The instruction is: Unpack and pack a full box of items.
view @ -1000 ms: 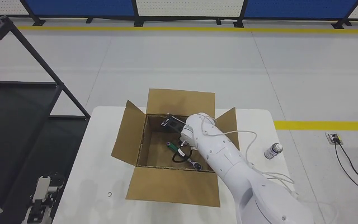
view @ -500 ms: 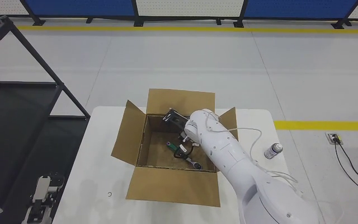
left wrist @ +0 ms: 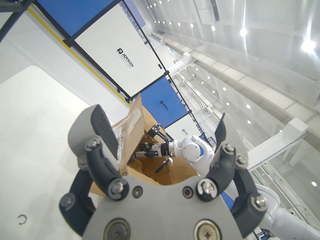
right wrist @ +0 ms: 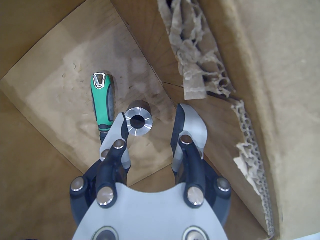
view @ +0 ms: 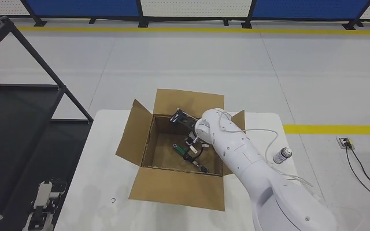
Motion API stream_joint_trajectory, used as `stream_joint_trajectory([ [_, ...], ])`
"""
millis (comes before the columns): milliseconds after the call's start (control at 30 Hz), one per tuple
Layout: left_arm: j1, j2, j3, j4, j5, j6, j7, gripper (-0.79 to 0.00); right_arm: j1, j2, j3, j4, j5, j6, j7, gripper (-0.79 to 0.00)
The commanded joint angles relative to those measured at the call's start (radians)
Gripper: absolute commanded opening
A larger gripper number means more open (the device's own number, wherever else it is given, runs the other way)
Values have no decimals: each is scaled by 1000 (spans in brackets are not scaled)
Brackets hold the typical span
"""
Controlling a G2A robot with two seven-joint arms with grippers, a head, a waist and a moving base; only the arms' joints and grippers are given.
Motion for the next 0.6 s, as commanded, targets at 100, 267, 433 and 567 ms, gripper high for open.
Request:
stream_joint_trajectory([
  [100,0,0,0,0,0,0,0,0,-6,21,9,-32,-16,-33,-19,-314],
  [267,0,0,0,0,0,0,0,0,-19,49,19,-84,-40,-53,-29,-286],
  [433,0,0,0,0,0,0,0,0,-40,84,38,-158,-64,-58,-33,-271],
  [567,0,0,0,0,0,0,0,0,-67,124,61,-246,-90,-60,-30,-249],
])
